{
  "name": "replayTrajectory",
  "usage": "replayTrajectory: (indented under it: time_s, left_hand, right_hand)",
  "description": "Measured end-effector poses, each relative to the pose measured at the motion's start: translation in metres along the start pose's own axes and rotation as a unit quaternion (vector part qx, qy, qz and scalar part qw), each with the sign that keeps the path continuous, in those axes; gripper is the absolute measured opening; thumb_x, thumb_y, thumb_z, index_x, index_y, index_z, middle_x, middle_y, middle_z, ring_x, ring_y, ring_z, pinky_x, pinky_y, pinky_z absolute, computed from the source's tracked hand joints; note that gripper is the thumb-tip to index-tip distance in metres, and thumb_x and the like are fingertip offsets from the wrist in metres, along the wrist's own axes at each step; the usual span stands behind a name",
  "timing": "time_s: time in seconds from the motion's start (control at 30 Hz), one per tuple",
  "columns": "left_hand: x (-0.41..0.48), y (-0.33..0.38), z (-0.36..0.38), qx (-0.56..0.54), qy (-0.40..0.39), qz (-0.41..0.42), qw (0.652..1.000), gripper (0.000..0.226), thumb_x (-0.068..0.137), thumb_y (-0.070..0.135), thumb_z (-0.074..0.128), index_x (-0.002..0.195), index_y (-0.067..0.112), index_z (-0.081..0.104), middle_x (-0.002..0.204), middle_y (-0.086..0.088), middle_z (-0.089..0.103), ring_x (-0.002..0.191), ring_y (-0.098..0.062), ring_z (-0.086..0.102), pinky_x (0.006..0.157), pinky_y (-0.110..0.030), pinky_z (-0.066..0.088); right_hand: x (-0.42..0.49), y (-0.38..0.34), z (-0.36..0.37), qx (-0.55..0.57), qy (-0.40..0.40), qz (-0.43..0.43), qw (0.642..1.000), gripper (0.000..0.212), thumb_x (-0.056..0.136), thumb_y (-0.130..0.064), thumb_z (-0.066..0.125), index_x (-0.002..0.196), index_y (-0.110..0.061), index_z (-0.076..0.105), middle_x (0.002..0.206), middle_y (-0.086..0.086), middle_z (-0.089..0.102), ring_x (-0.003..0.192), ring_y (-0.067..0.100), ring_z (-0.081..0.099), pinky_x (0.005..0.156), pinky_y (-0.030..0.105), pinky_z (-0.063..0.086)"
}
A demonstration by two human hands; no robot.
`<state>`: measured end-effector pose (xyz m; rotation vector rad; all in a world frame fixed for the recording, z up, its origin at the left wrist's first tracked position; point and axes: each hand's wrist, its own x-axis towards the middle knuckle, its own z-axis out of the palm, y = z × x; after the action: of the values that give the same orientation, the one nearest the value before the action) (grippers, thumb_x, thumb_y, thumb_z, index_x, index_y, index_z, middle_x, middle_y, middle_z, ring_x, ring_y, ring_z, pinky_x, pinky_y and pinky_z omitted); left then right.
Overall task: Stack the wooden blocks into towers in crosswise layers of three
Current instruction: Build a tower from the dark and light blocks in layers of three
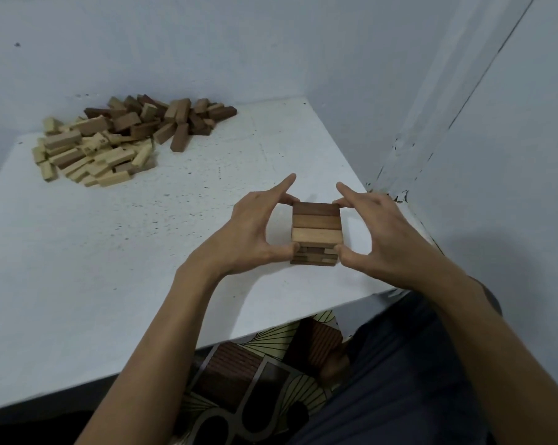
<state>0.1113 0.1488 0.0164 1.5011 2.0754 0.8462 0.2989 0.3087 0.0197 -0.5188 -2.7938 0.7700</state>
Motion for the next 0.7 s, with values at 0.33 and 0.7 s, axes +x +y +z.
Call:
replayTrajectory:
  time_s: [0.33,0.7]
  left_hand:
    - [-0.001,-0.005,0.002,-0.014,-0.009,0.003,1.0,0.105,0.068,0.063,0.057,0.157,0.037,0.009,0.147,0.019,0.043,0.133,-0.006,0.034,0.114,-0.038,0.027]
    - [-0.009,0.015,0.057,-0.277,0.167,-0.09,0.942,0.048,0.107,0.042,0.027,0.153,0.029,0.035,0.157,0.023,0.031,0.136,0.021,0.022,0.107,0.0,0.016]
  right_hand:
    - [0.0,0.001,0.002,0.007,-0.002,0.006,1.0,0.089,0.084,-0.033,0.071,0.157,-0.02,0.02,0.146,-0.006,0.043,0.136,0.015,0.026,0.108,0.031,0.027]
    - [-0.011,-0.016,0.051,0.341,0.143,0.157,0.916,0.068,0.096,-0.06,0.026,0.157,-0.031,0.021,0.161,-0.017,0.023,0.145,-0.006,0.022,0.123,0.034,0.02]
